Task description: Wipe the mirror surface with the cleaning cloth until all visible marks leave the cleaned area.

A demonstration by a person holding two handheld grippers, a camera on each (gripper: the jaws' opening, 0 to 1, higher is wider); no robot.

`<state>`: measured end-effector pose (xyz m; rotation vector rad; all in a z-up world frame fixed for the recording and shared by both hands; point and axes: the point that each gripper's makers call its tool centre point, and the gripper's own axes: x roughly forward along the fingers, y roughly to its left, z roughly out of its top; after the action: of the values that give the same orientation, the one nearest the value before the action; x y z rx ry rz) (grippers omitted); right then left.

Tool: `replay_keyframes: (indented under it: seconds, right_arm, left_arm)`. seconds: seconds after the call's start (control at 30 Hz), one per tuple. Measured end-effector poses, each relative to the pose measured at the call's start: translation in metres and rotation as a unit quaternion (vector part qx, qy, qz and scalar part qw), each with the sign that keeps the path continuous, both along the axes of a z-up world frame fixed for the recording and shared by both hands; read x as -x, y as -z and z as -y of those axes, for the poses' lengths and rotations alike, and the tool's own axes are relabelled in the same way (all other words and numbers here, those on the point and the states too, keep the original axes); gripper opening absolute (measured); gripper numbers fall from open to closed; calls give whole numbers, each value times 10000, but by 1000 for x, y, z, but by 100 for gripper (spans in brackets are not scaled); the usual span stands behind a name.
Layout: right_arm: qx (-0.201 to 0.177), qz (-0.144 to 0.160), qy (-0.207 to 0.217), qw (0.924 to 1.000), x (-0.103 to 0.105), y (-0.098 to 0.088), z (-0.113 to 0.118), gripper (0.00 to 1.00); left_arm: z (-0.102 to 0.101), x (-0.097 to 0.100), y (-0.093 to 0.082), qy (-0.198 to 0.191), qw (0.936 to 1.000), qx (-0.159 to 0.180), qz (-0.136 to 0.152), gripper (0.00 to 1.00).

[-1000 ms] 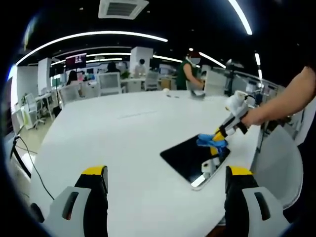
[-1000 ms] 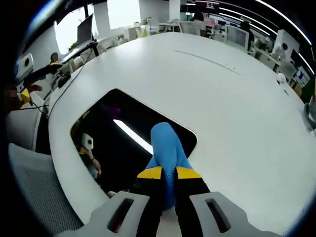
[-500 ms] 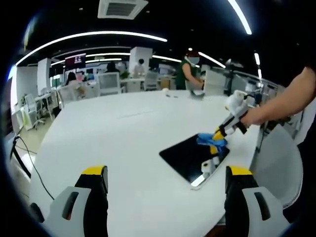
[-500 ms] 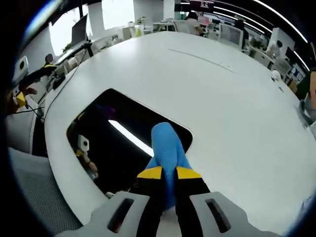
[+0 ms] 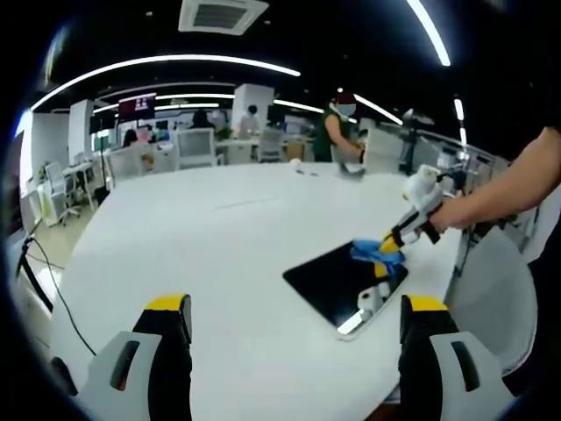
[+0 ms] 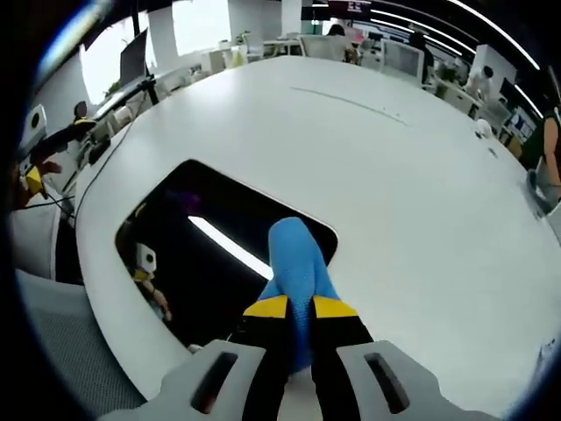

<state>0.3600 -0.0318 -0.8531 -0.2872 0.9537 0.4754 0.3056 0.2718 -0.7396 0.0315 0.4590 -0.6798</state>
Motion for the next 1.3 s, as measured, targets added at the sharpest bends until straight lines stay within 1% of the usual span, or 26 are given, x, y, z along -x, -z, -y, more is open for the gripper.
replay_keyframes:
  seconds: [0.1, 0.5, 0.57, 0.6, 0.73, 0.9, 1.3]
  right_arm:
    - [1, 20, 31, 10000, 0, 0, 0, 3]
    - [17, 29, 117, 9999, 1, 0, 0, 3]
    - [101, 63, 34, 9999, 2, 0, 0, 3]
    - [209, 107, -61, 9997, 2, 1, -1, 3]
    - [287, 144, -83, 9994, 4, 1, -1, 3]
    - [287, 153, -42, 9995, 7, 0, -1, 3]
    - [246, 155, 36, 9996, 13, 0, -1, 3]
  left_arm:
    - [2, 2, 3, 72, 9999, -91, -2, 99]
    - [-1, 2, 3, -4, 10000, -52, -18, 99]
    - [-1, 2, 3, -9, 10000, -56, -19, 99]
    - [-1, 3, 3, -11, 10000, -59, -22, 99]
    - [1, 5, 5, 16, 10000, -76, -35, 99]
    - [3, 5, 5, 20, 10000, -79, -31, 99]
    - [-1, 4, 4, -33, 10000, -74, -9, 99]
